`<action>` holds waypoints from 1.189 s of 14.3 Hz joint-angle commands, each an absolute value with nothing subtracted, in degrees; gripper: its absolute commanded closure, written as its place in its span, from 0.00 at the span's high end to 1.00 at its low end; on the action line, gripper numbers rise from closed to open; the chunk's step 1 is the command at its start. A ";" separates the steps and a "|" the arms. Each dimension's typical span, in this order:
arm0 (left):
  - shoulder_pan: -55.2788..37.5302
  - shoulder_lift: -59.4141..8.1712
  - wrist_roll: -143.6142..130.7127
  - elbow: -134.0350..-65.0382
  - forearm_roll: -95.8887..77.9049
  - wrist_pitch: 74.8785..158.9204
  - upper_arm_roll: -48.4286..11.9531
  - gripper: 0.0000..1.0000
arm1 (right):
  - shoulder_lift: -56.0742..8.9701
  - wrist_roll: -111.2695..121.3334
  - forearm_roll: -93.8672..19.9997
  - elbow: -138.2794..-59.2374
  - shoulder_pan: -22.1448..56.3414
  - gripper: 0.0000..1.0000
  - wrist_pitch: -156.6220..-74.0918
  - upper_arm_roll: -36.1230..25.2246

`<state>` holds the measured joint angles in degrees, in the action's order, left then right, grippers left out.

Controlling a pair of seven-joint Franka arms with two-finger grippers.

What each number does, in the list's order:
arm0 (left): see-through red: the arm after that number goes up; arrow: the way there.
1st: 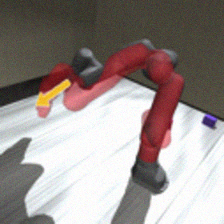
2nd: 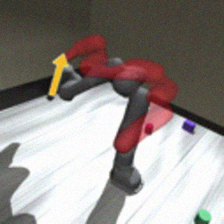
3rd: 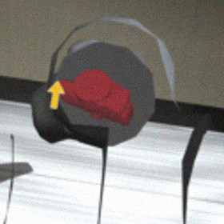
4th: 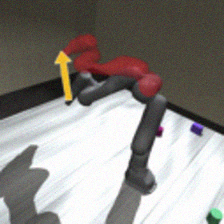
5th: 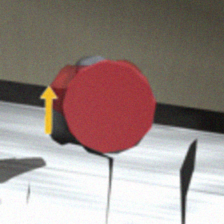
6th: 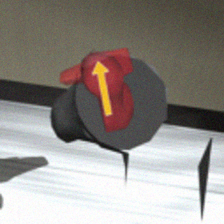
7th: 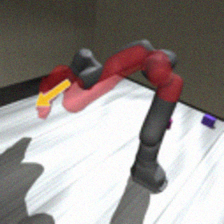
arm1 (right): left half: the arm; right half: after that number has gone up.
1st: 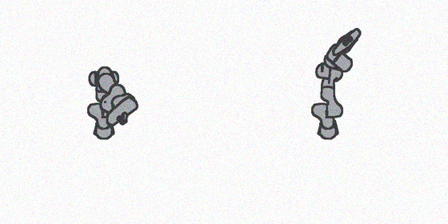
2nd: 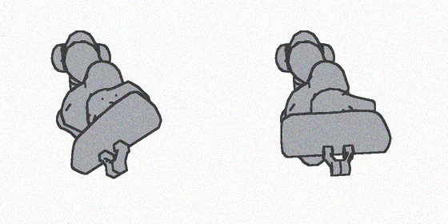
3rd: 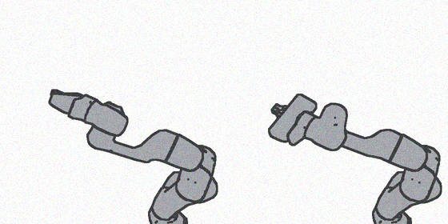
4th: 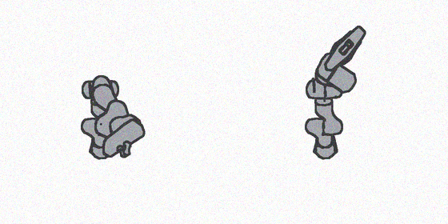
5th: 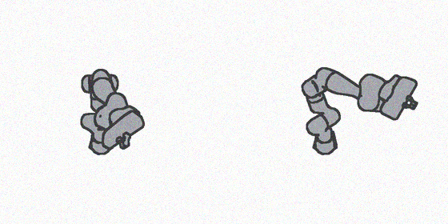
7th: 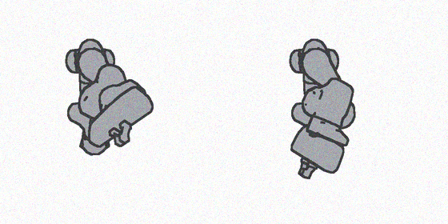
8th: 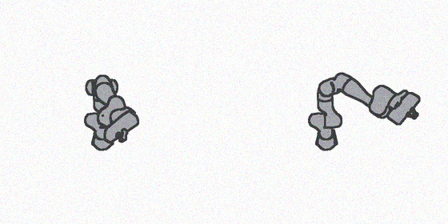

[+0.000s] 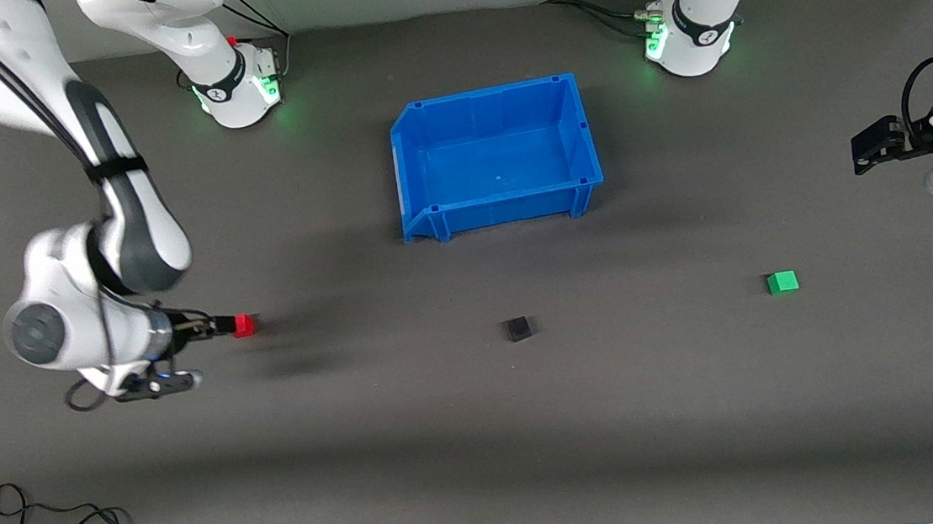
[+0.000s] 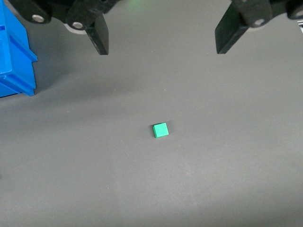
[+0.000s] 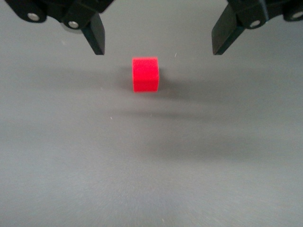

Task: Attach green and red cubes to black cube
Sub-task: 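Reach the right gripper to the red cube and grasp it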

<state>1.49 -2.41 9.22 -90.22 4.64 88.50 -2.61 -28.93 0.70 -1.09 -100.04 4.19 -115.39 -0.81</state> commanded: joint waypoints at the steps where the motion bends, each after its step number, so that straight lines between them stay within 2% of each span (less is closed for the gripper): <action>1: 1.40 -2.20 7.92 -90.35 5.89 89.12 -2.20 1.00 | -32.42 0.00 -1.05 -99.40 4.66 1.00 -117.94 -1.05; 5: 2.37 -2.20 -1.38 -90.61 5.54 89.12 -2.11 1.00 | -33.40 0.35 -1.05 -102.48 4.66 0.98 -122.17 -1.05; 7: 5.43 -2.20 -9.53 -90.53 3.27 89.21 -2.11 1.00 | -33.40 -0.08 -1.05 -103.97 4.57 0.90 -122.43 -1.05; 10: 6.41 -3.42 -24.89 -89.57 2.29 88.34 -2.02 0.99 | -33.66 -0.09 -1.05 -104.68 4.31 0.65 -122.43 -1.05; 12: 6.77 -5.09 -38.79 -88.25 2.63 88.15 -2.02 0.99 | -34.01 -0.09 -1.05 -104.85 4.48 0.65 -122.34 -1.05; 13: 6.85 -5.27 -43.28 -88.07 2.46 88.24 -2.02 1.00 | -34.01 -0.09 -1.05 -104.77 4.48 0.61 -122.34 -1.05; 14: 7.81 -6.32 -46.81 -87.81 2.29 88.42 -2.02 1.00 | -34.01 0.00 -0.97 -104.59 4.40 0.54 -122.43 -1.05; 16: 9.92 -8.16 -56.55 -87.72 -2.08 89.73 -2.02 1.00 | -34.01 -0.09 -0.97 -104.59 4.39 0.19 -122.52 -1.05; 17: 11.67 -8.87 -60.26 -87.80 -4.02 90.87 -2.02 1.00 | -34.01 -0.17 -1.05 -104.59 4.39 0.12 -122.52 -1.05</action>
<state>8.80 -6.66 -52.37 -89.43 -0.45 89.85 -1.75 -34.57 0.70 -1.09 -104.07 4.15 -121.61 -0.88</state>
